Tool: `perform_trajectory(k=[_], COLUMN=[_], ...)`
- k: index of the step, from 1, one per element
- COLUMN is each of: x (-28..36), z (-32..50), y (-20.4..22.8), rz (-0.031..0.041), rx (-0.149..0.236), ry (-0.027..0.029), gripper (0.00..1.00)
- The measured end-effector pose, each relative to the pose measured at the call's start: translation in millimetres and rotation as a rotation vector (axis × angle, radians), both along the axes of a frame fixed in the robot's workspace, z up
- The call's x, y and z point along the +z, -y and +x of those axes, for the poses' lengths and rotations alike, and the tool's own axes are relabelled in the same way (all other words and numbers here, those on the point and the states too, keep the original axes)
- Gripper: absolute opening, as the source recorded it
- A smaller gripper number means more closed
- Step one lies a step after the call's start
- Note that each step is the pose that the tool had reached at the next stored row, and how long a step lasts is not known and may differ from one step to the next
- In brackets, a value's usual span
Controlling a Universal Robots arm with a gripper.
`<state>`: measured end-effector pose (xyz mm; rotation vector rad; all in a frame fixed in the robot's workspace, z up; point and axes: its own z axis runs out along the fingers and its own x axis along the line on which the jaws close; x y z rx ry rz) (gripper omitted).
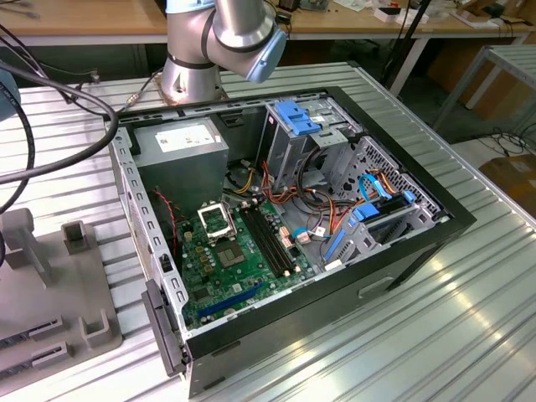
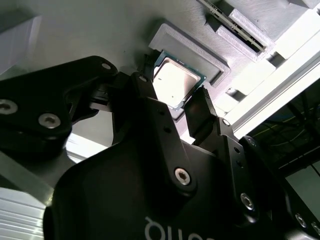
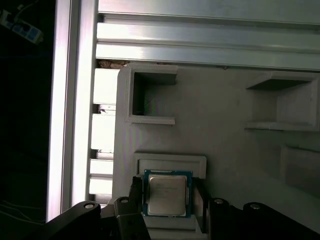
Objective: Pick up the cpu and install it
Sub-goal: 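Reach for the cpu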
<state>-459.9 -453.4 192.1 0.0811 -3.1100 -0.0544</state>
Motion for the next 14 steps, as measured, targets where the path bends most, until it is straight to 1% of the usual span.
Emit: perform_trajectory(k=[4,10,12,13,14], x=[-0.3,-0.3,-0.3,-0.3,-0.4], z=[0.1,0.0,0.0,0.0,0.0], y=[0.0,-0.1,-0.1,-0.1,-0.1], rz=[-0.0091,-0.0099,-0.0099,-0.0099,-0.0099], rx=[0.000,0.000,0.000,0.000,0.000], ry=[0.0002,0.0001,0.0001,0.0001,0.0002], gripper=[0.52,0.52,0.51,0.47,0.47])
